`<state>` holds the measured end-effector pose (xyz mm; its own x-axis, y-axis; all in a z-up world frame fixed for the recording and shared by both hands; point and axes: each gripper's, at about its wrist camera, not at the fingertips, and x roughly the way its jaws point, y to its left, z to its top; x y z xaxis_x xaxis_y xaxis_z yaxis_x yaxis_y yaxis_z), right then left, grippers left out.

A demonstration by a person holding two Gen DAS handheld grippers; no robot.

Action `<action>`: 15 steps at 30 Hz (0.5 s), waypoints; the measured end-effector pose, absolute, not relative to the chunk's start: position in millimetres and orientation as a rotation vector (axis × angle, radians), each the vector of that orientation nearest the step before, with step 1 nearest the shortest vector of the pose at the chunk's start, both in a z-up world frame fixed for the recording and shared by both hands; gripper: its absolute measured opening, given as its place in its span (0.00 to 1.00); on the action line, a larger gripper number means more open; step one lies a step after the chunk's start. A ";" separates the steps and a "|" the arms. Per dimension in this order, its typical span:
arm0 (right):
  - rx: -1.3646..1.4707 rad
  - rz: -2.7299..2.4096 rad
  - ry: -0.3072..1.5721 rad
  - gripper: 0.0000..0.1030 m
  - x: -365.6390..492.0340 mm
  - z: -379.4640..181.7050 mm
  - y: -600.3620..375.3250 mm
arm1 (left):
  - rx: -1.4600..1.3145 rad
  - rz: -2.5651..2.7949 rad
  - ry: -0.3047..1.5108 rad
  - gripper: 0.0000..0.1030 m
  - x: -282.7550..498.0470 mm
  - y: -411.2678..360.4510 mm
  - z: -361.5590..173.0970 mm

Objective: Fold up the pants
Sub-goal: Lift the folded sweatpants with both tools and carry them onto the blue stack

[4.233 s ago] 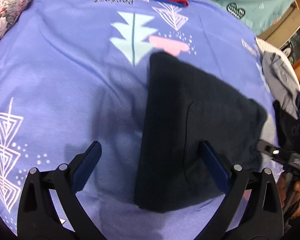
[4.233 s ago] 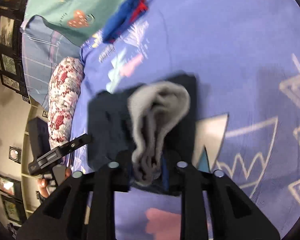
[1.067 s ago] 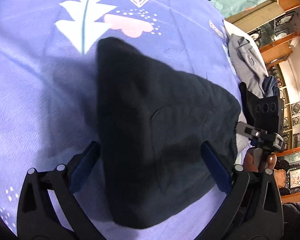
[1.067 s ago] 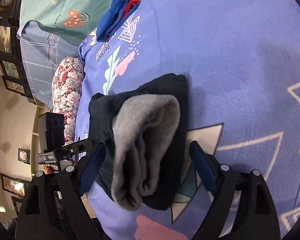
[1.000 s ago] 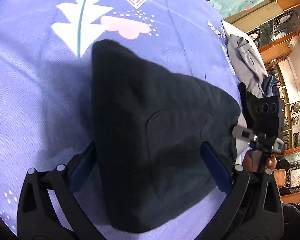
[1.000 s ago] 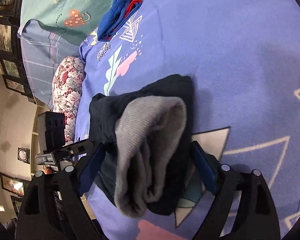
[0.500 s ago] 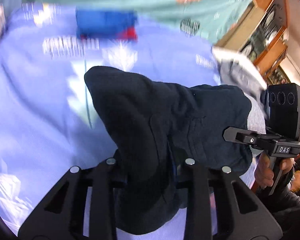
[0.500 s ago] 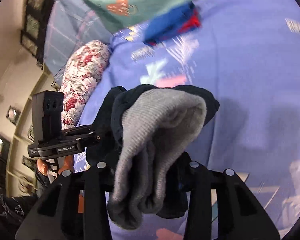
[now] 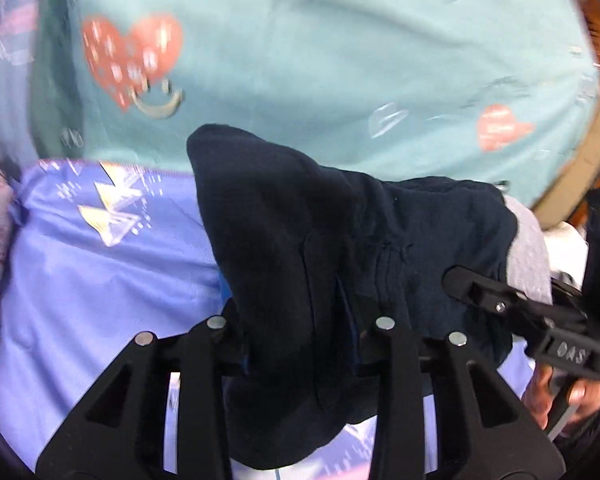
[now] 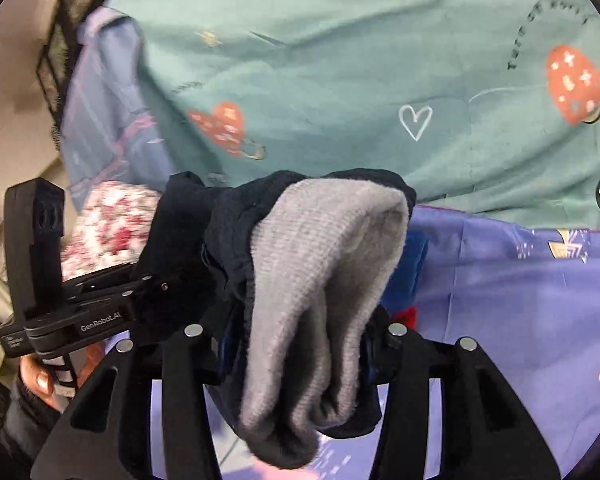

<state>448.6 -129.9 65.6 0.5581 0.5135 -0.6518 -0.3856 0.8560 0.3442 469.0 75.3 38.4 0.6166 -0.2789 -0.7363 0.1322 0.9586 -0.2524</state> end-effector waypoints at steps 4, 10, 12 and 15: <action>0.170 0.423 0.889 0.64 505.5 -1.2 -131.2 | -0.175 -0.190 0.941 0.54 513.1 75.1 -22.3; 0.261 0.289 0.903 0.98 512.1 -41.7 -150.9 | -0.347 -0.119 0.959 0.96 512.1 95.8 -49.2; 0.276 0.268 0.879 0.98 499.6 -28.1 -155.6 | -0.352 -0.080 0.931 0.96 491.5 97.8 -36.8; 0.155 0.120 0.728 0.98 449.2 17.4 -160.4 | -0.255 -0.028 0.893 0.96 453.7 90.0 -15.4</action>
